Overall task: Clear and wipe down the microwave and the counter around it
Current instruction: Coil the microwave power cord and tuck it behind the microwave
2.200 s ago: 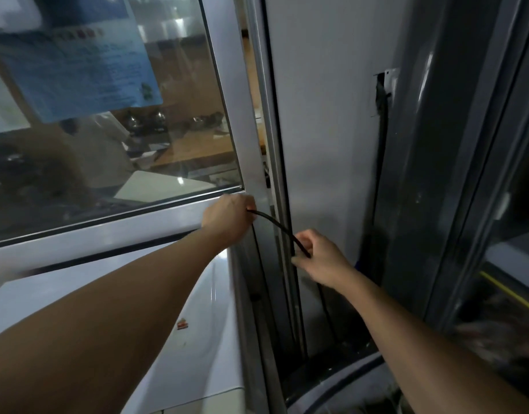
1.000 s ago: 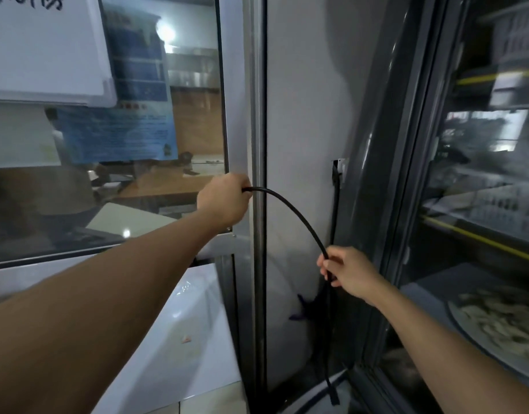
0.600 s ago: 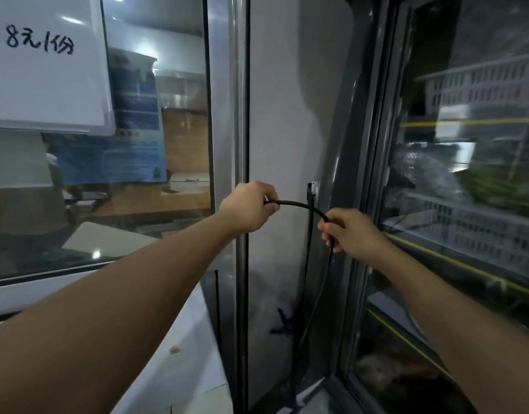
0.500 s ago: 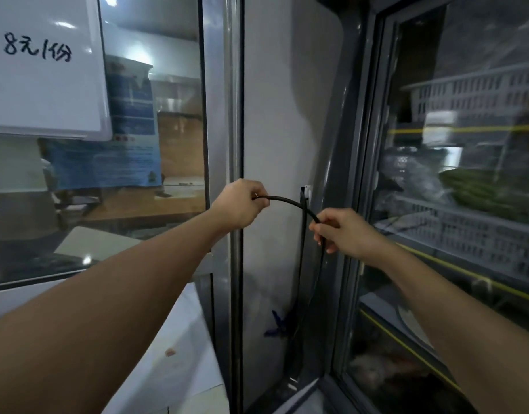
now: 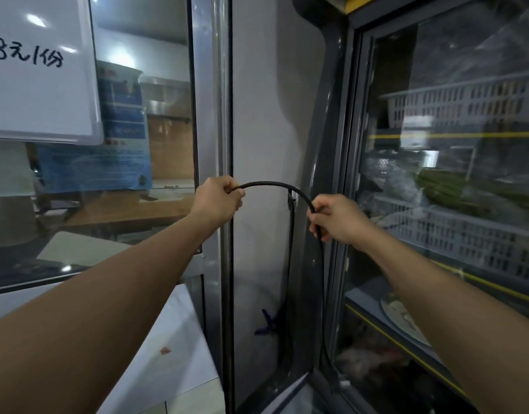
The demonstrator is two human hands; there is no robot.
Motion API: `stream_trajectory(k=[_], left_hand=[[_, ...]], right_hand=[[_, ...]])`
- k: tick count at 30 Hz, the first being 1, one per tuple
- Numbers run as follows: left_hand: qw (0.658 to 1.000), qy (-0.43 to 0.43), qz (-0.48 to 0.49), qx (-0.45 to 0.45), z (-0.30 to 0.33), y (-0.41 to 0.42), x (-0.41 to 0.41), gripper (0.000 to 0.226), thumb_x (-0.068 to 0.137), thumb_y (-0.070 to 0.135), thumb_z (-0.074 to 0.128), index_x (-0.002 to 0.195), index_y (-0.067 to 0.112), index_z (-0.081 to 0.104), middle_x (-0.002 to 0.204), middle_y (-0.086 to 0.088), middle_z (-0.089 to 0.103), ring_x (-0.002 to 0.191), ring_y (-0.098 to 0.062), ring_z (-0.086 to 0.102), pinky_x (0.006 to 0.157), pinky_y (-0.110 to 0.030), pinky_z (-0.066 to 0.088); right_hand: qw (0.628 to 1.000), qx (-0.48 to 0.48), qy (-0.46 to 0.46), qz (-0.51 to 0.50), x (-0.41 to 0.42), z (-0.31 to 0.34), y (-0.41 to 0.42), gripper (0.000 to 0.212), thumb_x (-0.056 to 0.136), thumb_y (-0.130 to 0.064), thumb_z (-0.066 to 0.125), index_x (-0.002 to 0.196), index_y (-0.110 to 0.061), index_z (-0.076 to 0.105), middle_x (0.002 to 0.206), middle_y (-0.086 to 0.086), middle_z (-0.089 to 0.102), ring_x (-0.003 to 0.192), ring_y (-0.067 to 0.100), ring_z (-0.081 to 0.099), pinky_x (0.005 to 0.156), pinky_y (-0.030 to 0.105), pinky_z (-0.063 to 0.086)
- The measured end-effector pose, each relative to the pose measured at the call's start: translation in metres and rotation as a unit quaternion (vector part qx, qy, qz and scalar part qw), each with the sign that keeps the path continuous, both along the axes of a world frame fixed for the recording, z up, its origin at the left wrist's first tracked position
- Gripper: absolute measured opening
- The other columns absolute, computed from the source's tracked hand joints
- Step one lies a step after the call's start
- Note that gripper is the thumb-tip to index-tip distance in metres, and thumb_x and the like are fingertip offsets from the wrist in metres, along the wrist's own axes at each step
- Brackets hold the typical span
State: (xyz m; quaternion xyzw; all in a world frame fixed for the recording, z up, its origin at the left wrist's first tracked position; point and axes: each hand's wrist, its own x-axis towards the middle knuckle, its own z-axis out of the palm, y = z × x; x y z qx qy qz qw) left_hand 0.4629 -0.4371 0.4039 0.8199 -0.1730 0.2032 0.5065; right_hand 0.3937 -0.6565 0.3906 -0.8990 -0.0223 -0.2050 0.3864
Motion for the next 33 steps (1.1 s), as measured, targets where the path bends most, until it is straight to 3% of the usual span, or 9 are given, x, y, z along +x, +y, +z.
stream_trajectory(k=[4, 7, 10, 14, 18, 21, 24, 31, 33], left_hand=[[0.999, -0.009, 0.026, 0.043, -0.004, -0.005, -0.011, 0.01, 0.091, 0.021, 0.059, 0.099, 0.017, 0.064, 0.099, -0.001, 0.067, 0.092, -0.017, 0.061, 0.077, -0.027, 0.047], [0.98, -0.125, 0.112, 0.105, -0.02, -0.012, -0.024, 0.045, 0.085, 0.02, 0.065, 0.127, 0.016, 0.049, 0.126, -0.007, 0.05, 0.115, -0.023, 0.049, 0.096, -0.039, 0.045], [0.977, -0.167, 0.061, 0.116, -0.042, -0.025, -0.035, 0.039, 0.084, 0.019, 0.066, 0.119, 0.014, 0.051, 0.121, -0.004, 0.051, 0.11, -0.021, 0.051, 0.093, -0.036, 0.046], [0.988, 0.035, -0.105, 0.108, -0.064, -0.048, -0.034, 0.037, 0.088, 0.018, 0.063, 0.123, 0.012, 0.052, 0.12, -0.004, 0.057, 0.11, -0.015, 0.053, 0.088, -0.019, 0.039], [0.965, 0.185, -0.188, 0.009, -0.086, -0.068, -0.032, 0.036, 0.092, 0.016, 0.058, 0.124, 0.007, 0.047, 0.115, -0.011, 0.06, 0.097, -0.016, 0.055, 0.065, -0.015, 0.043], [0.969, 0.195, -0.15, -0.011, -0.1, -0.071, -0.027, 0.007, 0.093, 0.014, 0.055, 0.097, 0.011, 0.052, 0.085, -0.003, 0.06, 0.087, -0.017, 0.056, 0.064, -0.017, 0.044], [0.974, 0.187, -0.12, -0.046, -0.102, -0.06, -0.017, 0.014, 0.092, 0.009, 0.055, 0.08, 0.013, 0.049, 0.07, -0.005, 0.055, 0.069, -0.019, 0.055, 0.064, -0.027, 0.046], [0.992, 0.112, 0.007, -0.059, -0.076, -0.008, 0.012, 0.03, 0.08, 0.013, 0.072, 0.103, 0.012, 0.053, 0.078, -0.006, 0.064, 0.065, -0.014, 0.063, 0.056, -0.019, 0.05], [0.997, 0.074, 0.028, -0.022, -0.07, 0.002, 0.023, 0.042, 0.078, 0.013, 0.075, 0.114, 0.013, 0.054, 0.086, -0.003, 0.063, 0.079, -0.018, 0.064, 0.07, -0.026, 0.054]], right_hand=[[0.999, 0.022, -0.021, -0.024, -0.005, 0.016, -0.005, 0.016, 0.092, -0.007, 0.056, 0.079, -0.015, 0.06, 0.079, 0.009, 0.069, 0.066, 0.015, 0.066, 0.052, 0.022, 0.051], [0.994, 0.094, -0.033, -0.034, -0.005, 0.025, -0.004, 0.021, 0.093, -0.004, 0.053, 0.076, -0.017, 0.056, 0.078, 0.009, 0.064, 0.064, 0.013, 0.064, 0.047, 0.021, 0.05], [0.991, 0.119, -0.052, -0.04, -0.002, 0.033, -0.002, 0.026, 0.095, -0.003, 0.05, 0.074, -0.017, 0.053, 0.071, 0.007, 0.061, 0.058, 0.012, 0.061, 0.05, 0.025, 0.054], [0.988, 0.137, -0.066, -0.038, 0.004, 0.043, 0.002, 0.029, 0.096, -0.002, 0.046, 0.072, -0.017, 0.05, 0.067, 0.007, 0.058, 0.056, 0.013, 0.059, 0.045, 0.022, 0.054], [0.985, 0.144, -0.077, -0.05, 0.01, 0.055, 0.004, 0.027, 0.096, -0.005, 0.048, 0.072, -0.016, 0.051, 0.069, 0.007, 0.06, 0.057, 0.014, 0.06, 0.047, 0.024, 0.055], [0.985, 0.134, -0.084, -0.062, 0.014, 0.059, 0.0, 0.027, 0.096, -0.005, 0.048, 0.073, -0.017, 0.052, 0.07, 0.006, 0.059, 0.059, 0.014, 0.061, 0.048, 0.023, 0.053], [0.984, 0.142, -0.075, -0.073, 0.017, 0.056, -0.009, 0.027, 0.096, -0.003, 0.047, 0.073, -0.016, 0.051, 0.07, 0.005, 0.057, 0.061, 0.016, 0.062, 0.051, 0.026, 0.054], [0.973, 0.21, -0.056, -0.074, 0.029, 0.042, -0.02, 0.026, 0.096, -0.001, 0.047, 0.075, -0.016, 0.053, 0.074, 0.005, 0.06, 0.068, 0.016, 0.065, 0.05, 0.025, 0.057], [0.972, 0.218, -0.057, -0.066, 0.033, 0.041, -0.019, 0.026, 0.096, -0.001, 0.047, 0.075, -0.016, 0.054, 0.075, 0.006, 0.06, 0.069, 0.016, 0.065, 0.051, 0.025, 0.057]])
